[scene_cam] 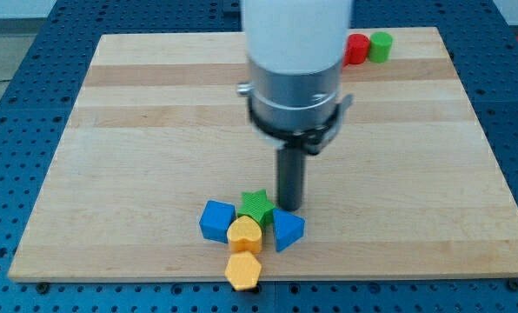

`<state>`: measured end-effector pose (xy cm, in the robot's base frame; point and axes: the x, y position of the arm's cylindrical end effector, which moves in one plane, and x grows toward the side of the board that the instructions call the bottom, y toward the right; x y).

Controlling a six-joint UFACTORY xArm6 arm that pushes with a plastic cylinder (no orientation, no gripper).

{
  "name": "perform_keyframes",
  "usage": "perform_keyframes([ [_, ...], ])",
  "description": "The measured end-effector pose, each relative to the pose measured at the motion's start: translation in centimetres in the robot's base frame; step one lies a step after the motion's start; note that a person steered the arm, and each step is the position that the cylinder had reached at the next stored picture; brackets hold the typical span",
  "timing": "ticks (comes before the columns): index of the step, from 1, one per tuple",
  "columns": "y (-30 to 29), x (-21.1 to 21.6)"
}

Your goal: Push the green circle and red blocks towards the bottom side of the board

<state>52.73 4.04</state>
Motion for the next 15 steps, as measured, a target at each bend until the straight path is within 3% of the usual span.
perform_keyframes([
  [1, 8.8, -5.7],
  [4, 24.4, -25.2],
  [5, 24.8, -30.0],
  [6, 16.0, -31.2],
  [7, 6.8, -28.3],
  [8, 6.3, -23.9],
  [9, 8.2, -23.8],
  [10, 7.4, -28.7],
  [11, 13.2, -29.8],
  [12, 14.6, -26.7],
  [13, 10.7, -22.6],
  [15, 13.3, -16.8],
])
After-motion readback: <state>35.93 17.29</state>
